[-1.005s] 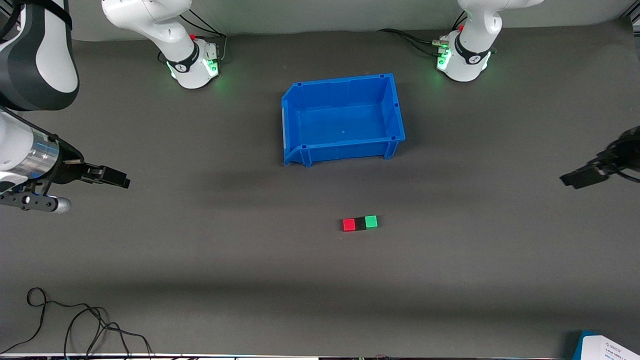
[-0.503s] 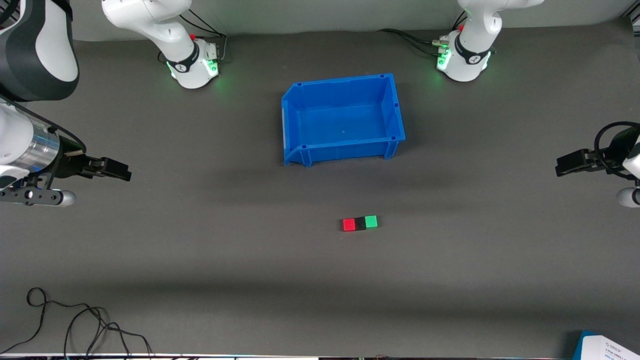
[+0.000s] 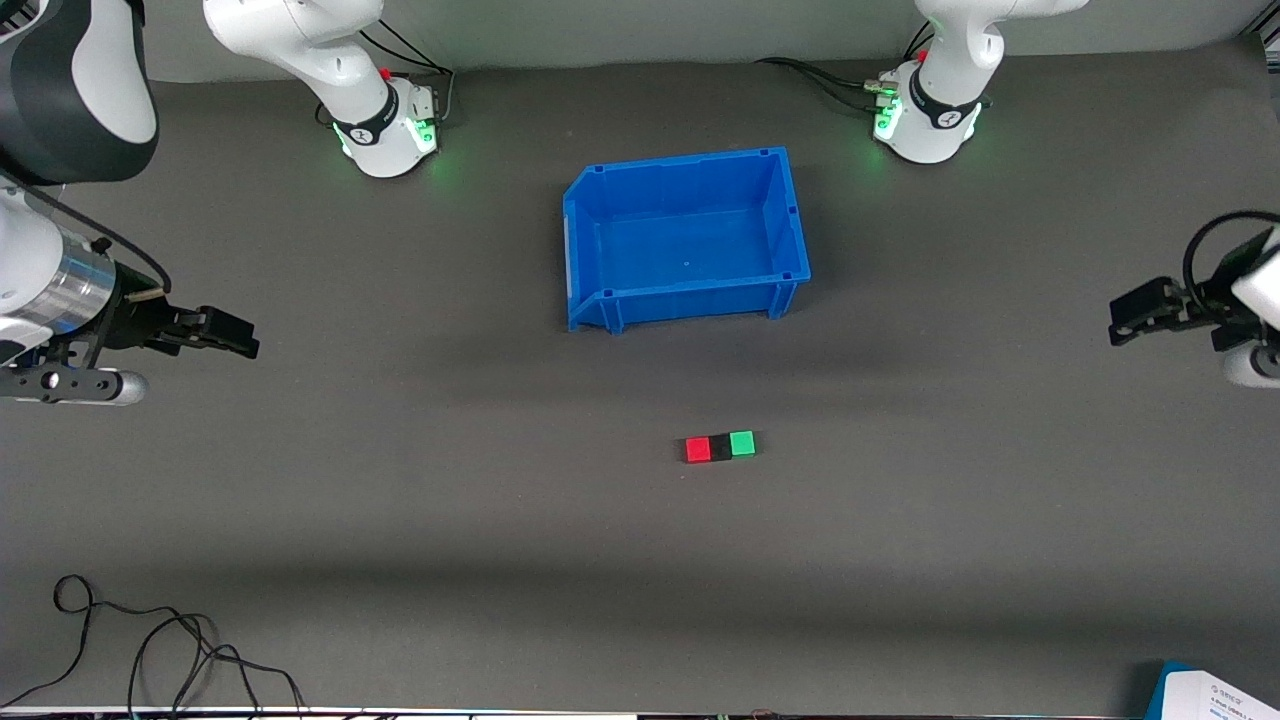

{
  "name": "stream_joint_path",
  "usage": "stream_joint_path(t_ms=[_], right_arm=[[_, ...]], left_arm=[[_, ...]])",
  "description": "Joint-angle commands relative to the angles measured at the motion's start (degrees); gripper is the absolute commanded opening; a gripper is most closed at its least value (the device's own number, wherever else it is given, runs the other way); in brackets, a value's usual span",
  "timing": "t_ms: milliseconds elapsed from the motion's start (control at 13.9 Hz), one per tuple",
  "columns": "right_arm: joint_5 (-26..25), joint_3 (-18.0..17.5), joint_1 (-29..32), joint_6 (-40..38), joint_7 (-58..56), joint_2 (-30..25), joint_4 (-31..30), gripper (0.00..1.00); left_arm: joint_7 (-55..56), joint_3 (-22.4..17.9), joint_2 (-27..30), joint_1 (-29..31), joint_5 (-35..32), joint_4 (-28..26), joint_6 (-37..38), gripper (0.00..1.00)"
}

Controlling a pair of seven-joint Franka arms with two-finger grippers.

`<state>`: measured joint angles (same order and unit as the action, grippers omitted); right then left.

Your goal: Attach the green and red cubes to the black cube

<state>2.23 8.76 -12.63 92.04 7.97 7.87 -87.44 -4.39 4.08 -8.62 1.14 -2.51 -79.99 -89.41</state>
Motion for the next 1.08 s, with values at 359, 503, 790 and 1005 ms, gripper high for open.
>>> stream_joint_path(t_ms=[359, 503, 790, 1005], right_arm=[[-1.44, -13.32, 13.93, -1.07, 0.91, -4.0, -1.68, 1.0], [-1.53, -14.56, 14.75, -1.07, 1.34, -4.01, -1.59, 1.0], [-3.11, -14.3, 13.69, -1.16, 2.93, -4.01, -1.15, 1.0], [-3.46, -13.86, 13.34, -2.74, 3.02, -4.18, -1.15, 1.0]], left_arm=[[-3.09, 0.41, 5.99, -0.78, -0.91, -6.94, -0.95, 1.0], [-3.0, 0.14, 5.72, -0.17, -0.56, -7.01, 0.81, 1.0], [-2.82, -0.03, 5.54, -0.17, -0.56, -7.19, 1.17, 1.0], [-2.91, 0.06, 4.67, 0.18, -0.39, -7.11, 1.61, 1.0]])
